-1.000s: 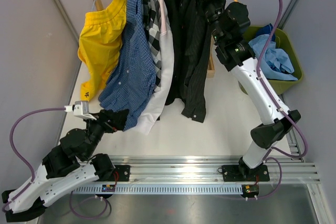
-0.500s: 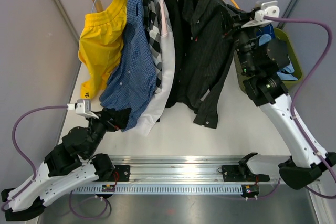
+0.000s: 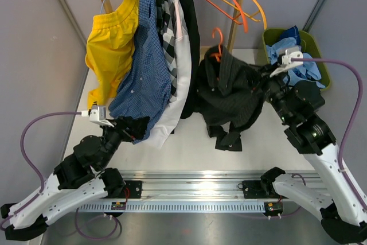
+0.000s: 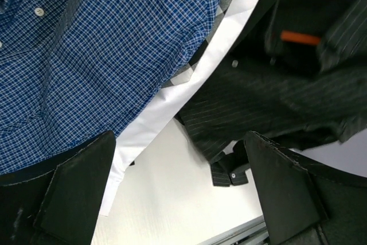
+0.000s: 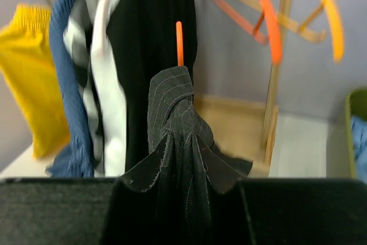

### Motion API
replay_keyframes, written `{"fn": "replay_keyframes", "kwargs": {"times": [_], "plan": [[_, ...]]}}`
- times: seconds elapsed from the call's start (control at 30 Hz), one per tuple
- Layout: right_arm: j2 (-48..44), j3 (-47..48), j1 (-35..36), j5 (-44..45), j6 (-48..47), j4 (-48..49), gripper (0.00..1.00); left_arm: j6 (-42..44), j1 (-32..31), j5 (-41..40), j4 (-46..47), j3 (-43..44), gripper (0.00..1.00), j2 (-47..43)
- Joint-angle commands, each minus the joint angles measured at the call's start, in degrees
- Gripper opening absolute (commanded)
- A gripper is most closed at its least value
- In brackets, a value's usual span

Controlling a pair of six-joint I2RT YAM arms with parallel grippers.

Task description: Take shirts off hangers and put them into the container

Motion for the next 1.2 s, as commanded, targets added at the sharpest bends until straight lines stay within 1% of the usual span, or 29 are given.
{"fn": "replay_keyframes", "kwargs": {"times": [0.0,0.07,0.1,0.2,0.33,0.4,0.43,0.5,0.53,0.57,0.6,0.7,0.73,1.03,1.17], "plan": [[-8.1,-3.5,0.2,-4.1,5.5,-10.7,0.0,0.5,0.0,2.5,6.2,-0.3,0.99,2.9],[-10.8,-5.1,0.2,-4.6,7.1,-15.8,0.0,0.6,0.0,3.8,8.0,-0.2,0.99,4.0],[-13.4,-5.7,0.2,-4.8,7.7,-17.2,0.0,0.6,0.0,4.2,8.7,-0.2,0.99,4.7],[-17.4,-6.8,0.2,-7.3,9.8,-21.9,0.0,0.0,0.1,6.7,12.0,-0.5,0.99,7.5],[-20.9,-8.0,0.1,-14.4,13.3,-25.4,0.0,-2.2,0.0,12.5,19.0,-0.8,0.99,12.8],[-23.2,-9.5,0.2,-16.7,14.8,-25.4,0.0,-3.3,0.0,15.0,21.9,-0.9,0.99,14.9],[-24.0,-10.0,0.2,-17.3,16.2,-25.4,0.0,-4.8,0.0,17.9,25.2,-1.4,0.99,15.9],[-25.5,-11.4,0.2,-18.0,17.2,-24.8,0.0,-6.7,0.0,20.6,29.9,-2.0,0.99,19.2],[-25.9,-11.9,0.2,-17.9,17.9,-24.5,0.0,-8.6,-0.1,22.7,34.0,-2.6,0.99,20.1],[-26.1,-12.8,0.2,-18.0,18.4,-23.8,0.0,-9.6,-0.3,23.6,36.4,-3.1,0.99,21.2],[-26.4,-13.0,0.2,-18.8,19.1,-23.3,0.0,-10.9,-0.8,24.8,41.5,-4.0,0.99,22.7],[-26.2,-13.3,0.2,-20.0,19.9,-22.2,0.0,-12.4,-2.0,26.1,48.9,-5.1,0.99,26.0],[-26.2,-13.3,0.2,-20.6,20.3,-21.7,0.0,-12.5,-2.4,26.0,52.7,-5.3,0.99,26.9],[-24.6,-13.0,0.2,-24.7,22.8,-18.5,0.0,-8.9,-3.2,26.3,65.0,-4.2,0.99,37.9],[-24.5,-12.8,0.1,-25.8,23.6,-17.4,0.0,-6.6,-3.2,25.9,67.8,-3.1,0.99,41.7]]}}
